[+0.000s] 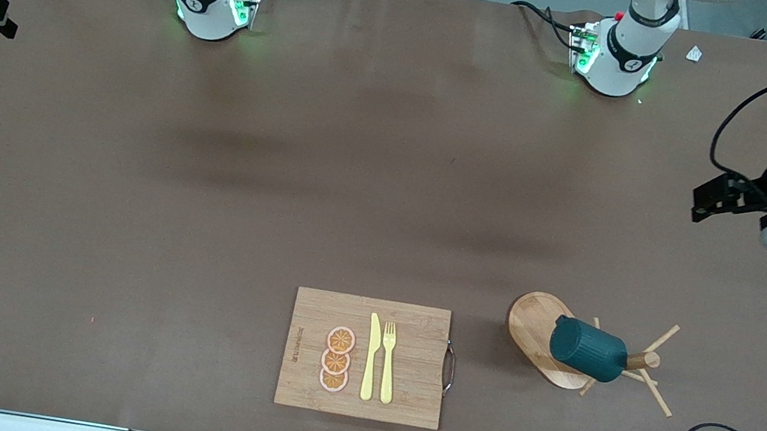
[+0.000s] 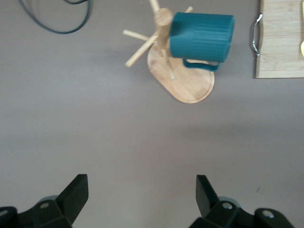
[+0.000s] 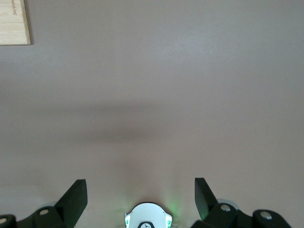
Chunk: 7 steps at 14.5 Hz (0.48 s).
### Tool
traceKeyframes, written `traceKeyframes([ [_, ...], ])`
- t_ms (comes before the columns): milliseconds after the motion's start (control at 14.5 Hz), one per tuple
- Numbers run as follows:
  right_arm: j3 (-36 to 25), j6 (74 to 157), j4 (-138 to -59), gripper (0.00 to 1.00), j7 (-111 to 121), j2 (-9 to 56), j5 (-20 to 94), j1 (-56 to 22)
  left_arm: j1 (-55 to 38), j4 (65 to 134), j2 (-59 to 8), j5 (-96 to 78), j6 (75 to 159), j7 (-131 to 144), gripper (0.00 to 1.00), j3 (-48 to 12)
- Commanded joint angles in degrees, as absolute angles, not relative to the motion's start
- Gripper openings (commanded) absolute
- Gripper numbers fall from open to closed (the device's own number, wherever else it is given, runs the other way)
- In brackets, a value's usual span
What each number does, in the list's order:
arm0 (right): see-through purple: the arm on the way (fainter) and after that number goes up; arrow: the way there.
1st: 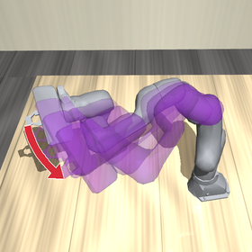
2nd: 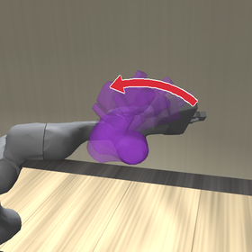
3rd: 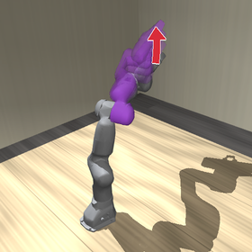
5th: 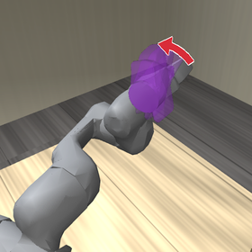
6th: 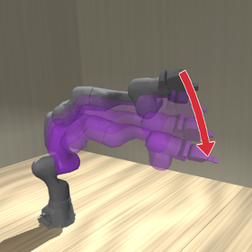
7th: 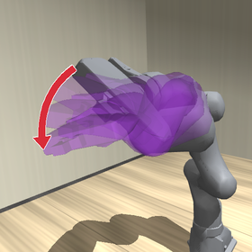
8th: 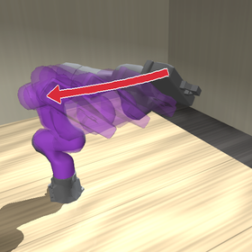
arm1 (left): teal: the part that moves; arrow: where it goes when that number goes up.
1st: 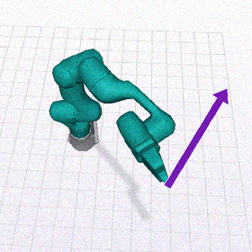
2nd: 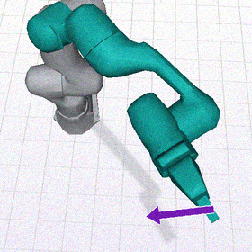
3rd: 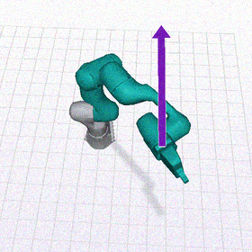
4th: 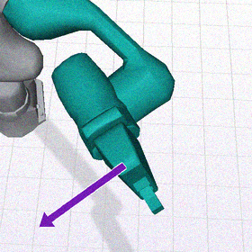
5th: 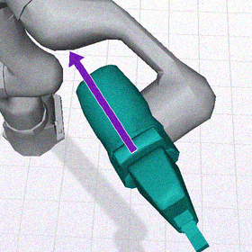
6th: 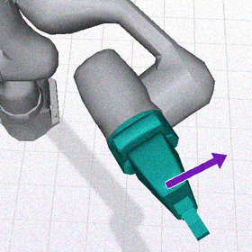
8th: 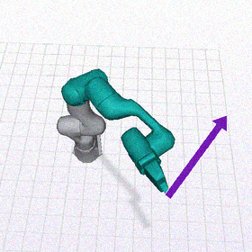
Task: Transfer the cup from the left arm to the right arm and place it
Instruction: 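Reach the left gripper toward the teal mug on the stand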
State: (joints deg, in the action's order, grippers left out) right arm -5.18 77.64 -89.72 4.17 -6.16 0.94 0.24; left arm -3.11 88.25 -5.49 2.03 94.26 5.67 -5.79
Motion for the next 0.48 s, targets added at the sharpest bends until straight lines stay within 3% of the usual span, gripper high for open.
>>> traceKeyframes([
  [0, -4.8, 78.3, -90.6, 1.0, 4.8, -7.2, -0.2, 0.9, -3.3, 86.0, -10.6, 2.0, 97.8, 5.5, 1.0, -6.2],
  [413, -5.0, 78.2, -90.6, 1.0, 4.6, -7.2, 0.4, 1.1, -10.6, 86.0, -17.0, 14.5, 104.9, 3.8, 1.0, -6.7],
])
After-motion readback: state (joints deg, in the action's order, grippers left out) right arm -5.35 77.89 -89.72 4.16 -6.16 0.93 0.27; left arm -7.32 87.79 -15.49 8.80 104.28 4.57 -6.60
